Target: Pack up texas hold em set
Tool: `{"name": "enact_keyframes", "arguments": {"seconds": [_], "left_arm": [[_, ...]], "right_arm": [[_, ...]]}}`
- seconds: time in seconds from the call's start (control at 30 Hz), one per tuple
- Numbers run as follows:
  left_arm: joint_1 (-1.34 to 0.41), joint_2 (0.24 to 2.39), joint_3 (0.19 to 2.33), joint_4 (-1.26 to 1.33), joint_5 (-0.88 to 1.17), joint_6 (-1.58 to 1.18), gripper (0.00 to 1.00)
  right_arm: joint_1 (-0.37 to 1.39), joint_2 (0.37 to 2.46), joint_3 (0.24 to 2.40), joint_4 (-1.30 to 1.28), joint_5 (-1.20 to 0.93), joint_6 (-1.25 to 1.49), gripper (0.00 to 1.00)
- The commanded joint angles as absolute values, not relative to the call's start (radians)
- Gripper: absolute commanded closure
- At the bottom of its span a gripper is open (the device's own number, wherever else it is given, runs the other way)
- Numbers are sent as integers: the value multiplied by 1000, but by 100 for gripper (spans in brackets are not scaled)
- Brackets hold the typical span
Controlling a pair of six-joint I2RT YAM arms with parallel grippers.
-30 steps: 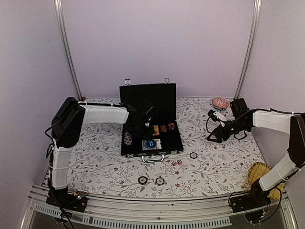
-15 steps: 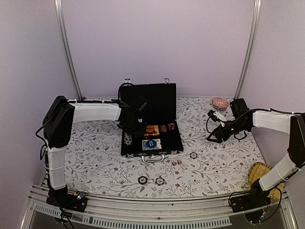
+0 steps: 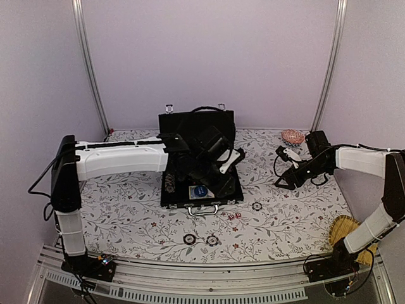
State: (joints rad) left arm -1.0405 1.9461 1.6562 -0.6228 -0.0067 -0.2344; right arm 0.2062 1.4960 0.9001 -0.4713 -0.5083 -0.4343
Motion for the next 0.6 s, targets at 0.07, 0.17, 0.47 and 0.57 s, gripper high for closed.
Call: {"name": "enact_keyframes", "arguments": {"seconds": [0.07, 0.17, 0.47, 0.57], "left_arm": [[-1071, 2090, 1702, -716, 86, -129, 55], [-1075, 2129, 1725, -716, 100, -127, 55], [-1096, 2263, 1830, -773, 89, -107, 54], [-1097, 2282, 1847, -775, 75, -108, 56]], "right_arm": [[204, 1504, 919, -482, -521, -440, 38], [204, 1499, 916, -482, -517, -439, 38], [204, 1498, 917, -482, -511, -442, 38], [204, 1495, 917, -482, -510, -443, 38]]}}
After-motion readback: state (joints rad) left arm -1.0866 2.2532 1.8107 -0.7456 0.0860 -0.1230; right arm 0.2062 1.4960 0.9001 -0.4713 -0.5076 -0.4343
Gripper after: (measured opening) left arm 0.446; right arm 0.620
